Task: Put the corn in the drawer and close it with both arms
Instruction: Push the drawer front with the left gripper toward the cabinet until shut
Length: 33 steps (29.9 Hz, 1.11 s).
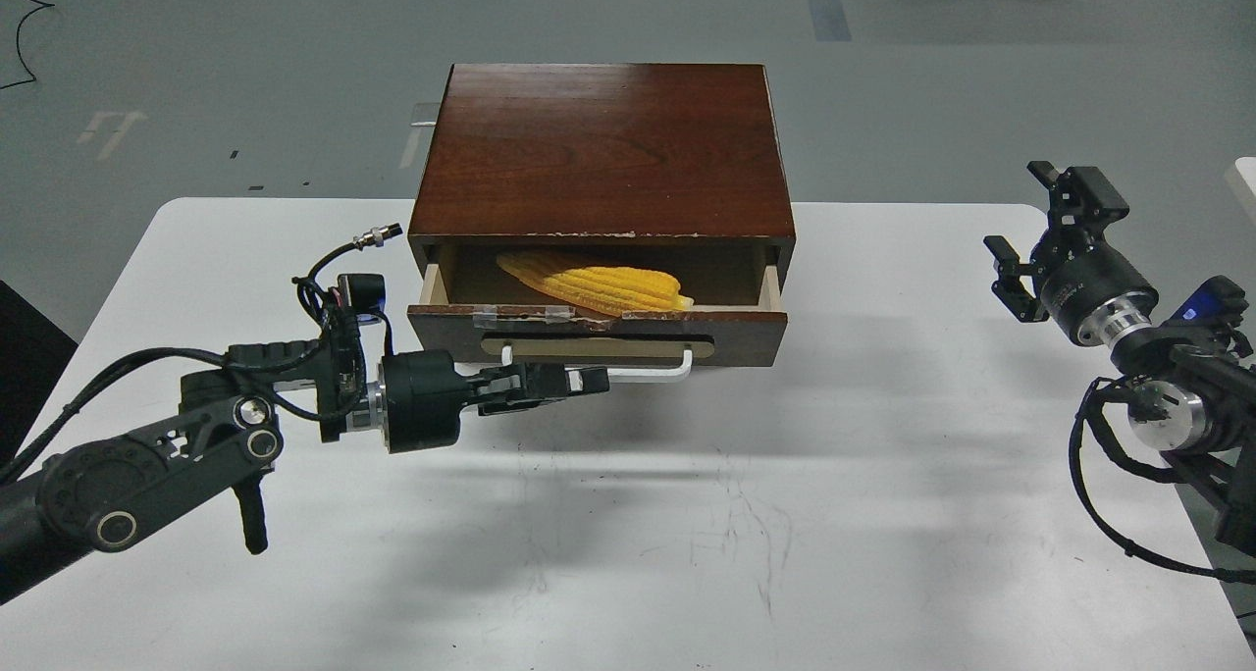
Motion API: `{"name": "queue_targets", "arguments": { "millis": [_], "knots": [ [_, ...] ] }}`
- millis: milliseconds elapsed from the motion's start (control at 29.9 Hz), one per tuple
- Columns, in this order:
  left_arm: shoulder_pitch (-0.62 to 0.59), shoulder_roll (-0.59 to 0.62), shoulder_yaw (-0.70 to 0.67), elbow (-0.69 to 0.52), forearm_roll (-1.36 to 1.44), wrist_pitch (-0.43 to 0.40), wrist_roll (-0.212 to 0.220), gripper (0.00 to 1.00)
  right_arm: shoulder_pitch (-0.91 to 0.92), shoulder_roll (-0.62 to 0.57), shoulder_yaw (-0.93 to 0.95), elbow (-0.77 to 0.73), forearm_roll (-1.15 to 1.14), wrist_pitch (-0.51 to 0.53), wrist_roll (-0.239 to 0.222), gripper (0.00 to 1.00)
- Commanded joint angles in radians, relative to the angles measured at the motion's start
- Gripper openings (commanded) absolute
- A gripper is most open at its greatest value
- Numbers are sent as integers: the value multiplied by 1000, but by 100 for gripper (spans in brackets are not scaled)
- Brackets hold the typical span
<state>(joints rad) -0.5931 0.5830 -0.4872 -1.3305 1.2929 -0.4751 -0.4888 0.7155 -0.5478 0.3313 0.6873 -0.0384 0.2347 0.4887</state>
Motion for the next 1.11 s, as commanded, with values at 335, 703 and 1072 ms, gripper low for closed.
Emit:
{"name": "queue_targets", "arguments": {
  "millis": [335,703,1072],
  "knots": [
    [-40,-63,1,79,0,15,0,0,-5,0,0,-20,0,2,0,98],
    [-82,-97,1,158,0,33,0,0,-5,0,0,-22,0,2,0,98],
    [-114,-158,1,234,0,35,0,0,-5,-1,0,-22,0,2,0,98]
  ]
}}
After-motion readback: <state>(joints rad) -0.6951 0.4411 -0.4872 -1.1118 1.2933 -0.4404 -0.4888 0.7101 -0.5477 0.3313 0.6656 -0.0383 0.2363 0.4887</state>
